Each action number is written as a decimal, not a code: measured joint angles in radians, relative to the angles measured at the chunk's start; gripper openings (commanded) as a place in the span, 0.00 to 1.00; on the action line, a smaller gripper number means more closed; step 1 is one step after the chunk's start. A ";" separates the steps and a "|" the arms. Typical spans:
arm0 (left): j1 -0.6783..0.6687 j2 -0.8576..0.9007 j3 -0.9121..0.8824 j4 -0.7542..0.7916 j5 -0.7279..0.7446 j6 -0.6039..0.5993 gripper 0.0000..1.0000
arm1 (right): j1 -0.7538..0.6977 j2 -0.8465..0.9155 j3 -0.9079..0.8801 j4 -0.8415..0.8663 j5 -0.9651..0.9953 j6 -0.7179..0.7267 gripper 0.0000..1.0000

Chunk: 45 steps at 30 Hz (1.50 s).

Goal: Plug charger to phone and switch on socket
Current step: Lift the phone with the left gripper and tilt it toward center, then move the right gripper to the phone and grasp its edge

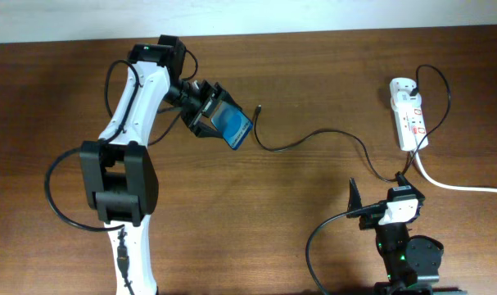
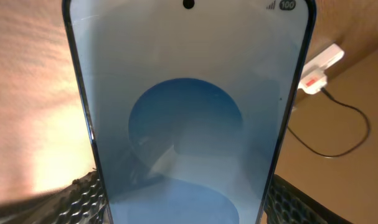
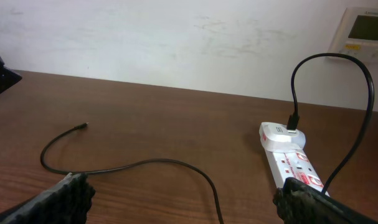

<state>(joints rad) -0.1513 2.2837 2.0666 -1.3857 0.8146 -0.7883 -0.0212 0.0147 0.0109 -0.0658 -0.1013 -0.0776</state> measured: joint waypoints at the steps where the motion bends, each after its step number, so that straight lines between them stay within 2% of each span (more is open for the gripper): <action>1: 0.000 0.000 0.000 -0.001 0.012 -0.017 0.00 | 0.000 0.000 0.000 0.000 0.000 0.000 0.98; 4: 0.000 0.000 0.000 -0.002 0.101 -0.070 0.00 | 0.000 0.000 0.000 0.000 0.000 0.041 0.98; 9: 0.000 0.000 0.000 -0.002 0.231 -0.116 0.00 | 0.000 0.000 0.006 -0.011 0.000 0.248 0.98; 15: 0.000 0.000 0.000 -0.002 0.339 -0.126 0.00 | 0.000 0.074 0.158 -0.160 -0.019 0.338 0.98; 20: 0.000 0.000 0.000 -0.002 0.332 -0.129 0.00 | 0.000 0.425 0.428 -0.214 -0.119 0.352 0.98; 22: 0.000 0.000 0.000 -0.002 0.322 -0.132 0.00 | 0.001 0.585 0.566 -0.275 -0.180 0.357 0.98; 25: 0.000 0.000 0.002 -0.003 0.314 -0.133 0.00 | 0.001 0.839 0.829 -0.452 -0.290 0.356 0.98; 28: 0.000 0.000 0.002 -0.002 0.312 -0.133 0.00 | 0.001 0.976 0.978 -0.511 -0.360 0.354 0.98; 32: 0.000 0.000 0.002 -0.002 0.305 -0.133 0.00 | 0.002 1.049 1.009 -0.504 -0.443 0.363 0.98; 34: 0.000 0.000 0.002 -0.002 0.267 -0.159 0.00 | 0.002 1.094 1.009 -0.495 -0.489 0.367 0.99; 36: -0.001 0.000 0.002 0.013 0.177 -0.204 0.00 | 0.020 1.146 1.009 -0.484 -0.515 0.393 0.95; 37: -0.001 0.000 0.002 0.015 0.110 -0.234 0.00 | 0.048 1.187 1.009 -0.472 -0.523 0.407 0.91; 40: -0.001 0.000 0.002 0.015 -0.029 -0.298 0.00 | 0.168 1.292 1.009 -0.382 -0.534 0.436 0.91; 45: -0.006 0.000 0.002 0.012 -0.203 -0.357 0.00 | 0.316 1.439 1.012 -0.240 -0.488 0.613 0.75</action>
<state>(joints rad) -0.1574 2.2837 2.0689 -1.3735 0.6117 -1.1458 0.2951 1.4532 1.0233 -0.3054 -0.5892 0.5358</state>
